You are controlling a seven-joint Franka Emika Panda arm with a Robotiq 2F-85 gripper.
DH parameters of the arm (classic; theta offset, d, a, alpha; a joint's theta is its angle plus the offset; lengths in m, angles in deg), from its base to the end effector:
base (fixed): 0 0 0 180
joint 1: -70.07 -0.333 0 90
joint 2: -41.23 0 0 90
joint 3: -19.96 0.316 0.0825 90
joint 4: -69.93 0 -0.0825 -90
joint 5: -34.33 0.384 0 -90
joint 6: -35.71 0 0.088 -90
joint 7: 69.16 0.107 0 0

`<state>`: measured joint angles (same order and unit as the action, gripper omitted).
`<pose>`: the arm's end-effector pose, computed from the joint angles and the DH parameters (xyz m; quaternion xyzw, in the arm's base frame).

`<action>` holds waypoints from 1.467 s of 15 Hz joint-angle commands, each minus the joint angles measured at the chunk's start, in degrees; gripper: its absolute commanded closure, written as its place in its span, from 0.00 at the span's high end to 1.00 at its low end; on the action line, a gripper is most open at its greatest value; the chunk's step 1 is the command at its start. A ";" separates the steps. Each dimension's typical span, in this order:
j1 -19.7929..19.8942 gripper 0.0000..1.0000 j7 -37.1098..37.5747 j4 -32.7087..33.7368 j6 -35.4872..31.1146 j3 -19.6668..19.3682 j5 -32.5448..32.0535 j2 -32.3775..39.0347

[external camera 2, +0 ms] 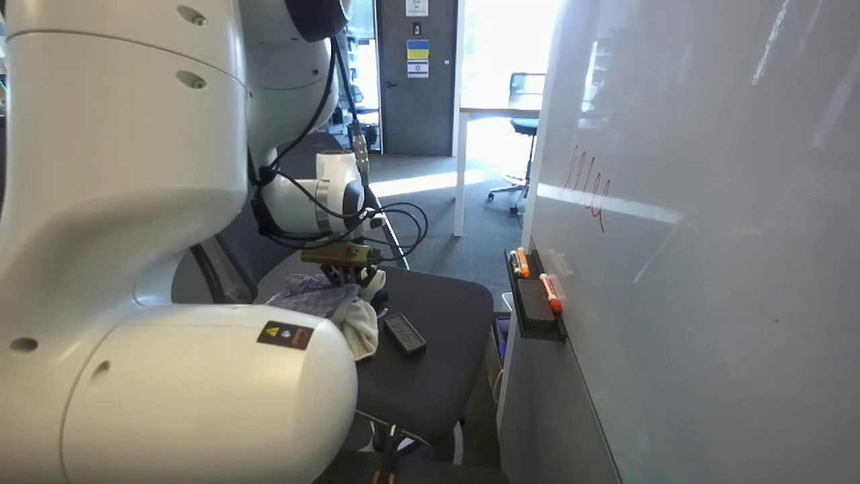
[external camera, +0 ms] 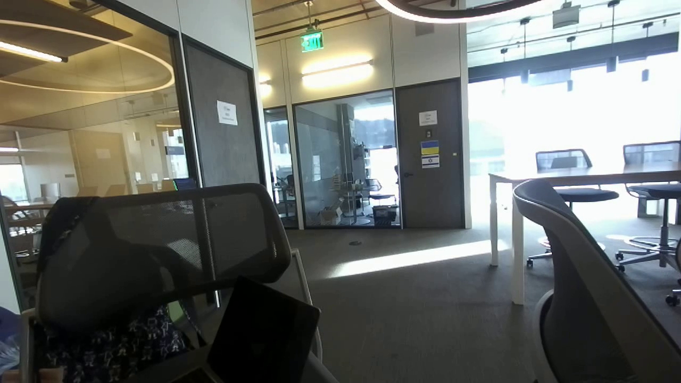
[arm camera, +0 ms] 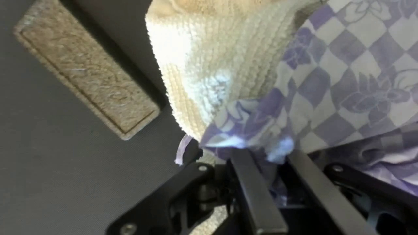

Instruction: Put the clothes on the seat on the backrest of the chair and put the duster on the holder of the whiteboard

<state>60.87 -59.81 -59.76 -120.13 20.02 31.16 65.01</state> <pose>0.5332 0.0890 0.1789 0.9994 0.0242 0.0223 0.0081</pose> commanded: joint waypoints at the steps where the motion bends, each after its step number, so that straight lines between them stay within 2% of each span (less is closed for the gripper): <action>1: -6.16 0.07 11.34 -3.40 3.27 -6.05 -7.77 -10.49; 3: -7.75 0.07 18.81 -3.14 6.54 -7.96 -14.17 -15.08; 5: -7.87 0.08 26.17 -2.55 10.76 -7.67 -21.27 -19.90; 8: -5.47 0.08 34.37 -0.62 18.79 -3.02 -29.30 -27.03; 10: -4.04 0.08 37.15 1.42 24.19 0.93 -32.53 -30.44; 14: -2.84 0.08 37.18 7.97 32.64 8.48 -33.31 -34.00; 19: -3.52 0.09 36.50 17.82 38.11 16.16 -35.95 -33.40; 22: -4.80 0.09 34.44 22.58 38.56 19.69 -37.36 -32.15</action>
<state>56.67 -23.68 -43.60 -83.45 36.76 -3.80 30.78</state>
